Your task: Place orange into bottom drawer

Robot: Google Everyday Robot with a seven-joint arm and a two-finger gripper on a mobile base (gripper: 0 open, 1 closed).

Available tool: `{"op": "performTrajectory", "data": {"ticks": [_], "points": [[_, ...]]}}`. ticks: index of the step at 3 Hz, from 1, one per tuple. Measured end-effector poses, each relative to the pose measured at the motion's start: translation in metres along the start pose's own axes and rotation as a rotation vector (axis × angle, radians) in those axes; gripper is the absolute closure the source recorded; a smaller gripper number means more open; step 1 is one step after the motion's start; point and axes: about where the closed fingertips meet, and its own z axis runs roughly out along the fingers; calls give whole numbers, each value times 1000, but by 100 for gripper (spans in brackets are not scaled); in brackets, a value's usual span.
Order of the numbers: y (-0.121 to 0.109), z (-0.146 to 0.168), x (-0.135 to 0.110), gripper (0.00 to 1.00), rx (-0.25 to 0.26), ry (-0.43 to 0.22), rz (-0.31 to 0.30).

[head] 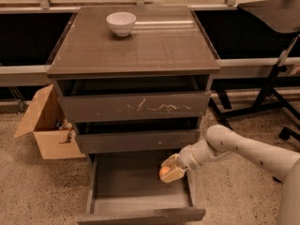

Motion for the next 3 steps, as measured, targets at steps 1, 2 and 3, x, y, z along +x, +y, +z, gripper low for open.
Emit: {"op": "performTrajectory", "data": {"ticks": [1, 2, 3], "points": [[-19, 27, 29, 100, 26, 34, -10], [-49, 68, 67, 100, 69, 86, 19], [-77, 101, 102, 100, 63, 86, 82]]}}
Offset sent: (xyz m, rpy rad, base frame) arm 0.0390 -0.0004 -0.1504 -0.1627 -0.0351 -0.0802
